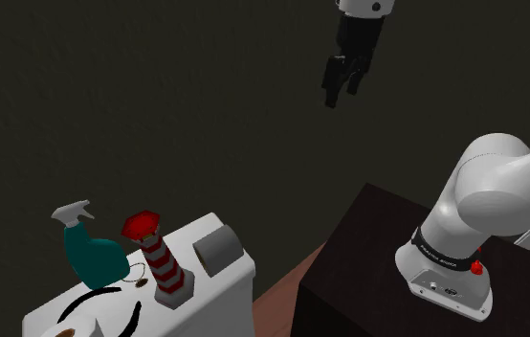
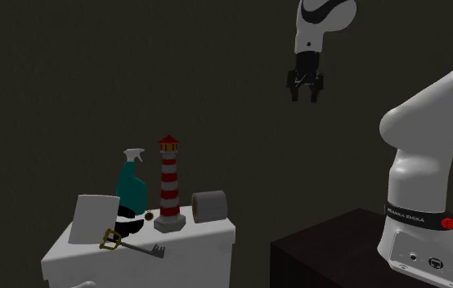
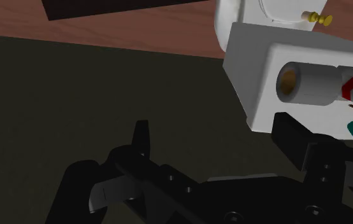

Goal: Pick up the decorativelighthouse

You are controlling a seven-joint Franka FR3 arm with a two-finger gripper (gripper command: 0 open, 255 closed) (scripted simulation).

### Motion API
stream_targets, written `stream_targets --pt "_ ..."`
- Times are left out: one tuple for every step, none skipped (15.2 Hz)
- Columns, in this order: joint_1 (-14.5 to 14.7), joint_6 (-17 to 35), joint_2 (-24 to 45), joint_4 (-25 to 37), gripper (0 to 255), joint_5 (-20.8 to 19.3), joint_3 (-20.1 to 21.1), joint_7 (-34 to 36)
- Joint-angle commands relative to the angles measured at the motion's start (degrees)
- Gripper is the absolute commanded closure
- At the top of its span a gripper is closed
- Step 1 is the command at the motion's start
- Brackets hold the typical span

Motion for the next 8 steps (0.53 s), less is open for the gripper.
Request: stream_targets --pt "0.0 0.0 0.0 0.0 0 0.0 0.0 0.0" --pt "0.4 1.2 0.0 -0.5 0 0.7 1.5 1.7" --pt "0.7 2.3 0.1 -0.9 0 1.4 3.0 3.4" --pt "1.0 3.5 0.3 -1.3 0 2.0 4.6 5.1" --pt "1.4 4.7 0.7 -1.5 0 2.7 6.2 6.8" --pt "1.6 5.9 1.1 -1.7 0 3.2 7.8 8.5" --pt "1.9 7.2 1.6 -1.8 0 3.7 9.4 10.2" --pt "2.0 8.4 2.2 -1.7 0 4.2 11.0 12.0"
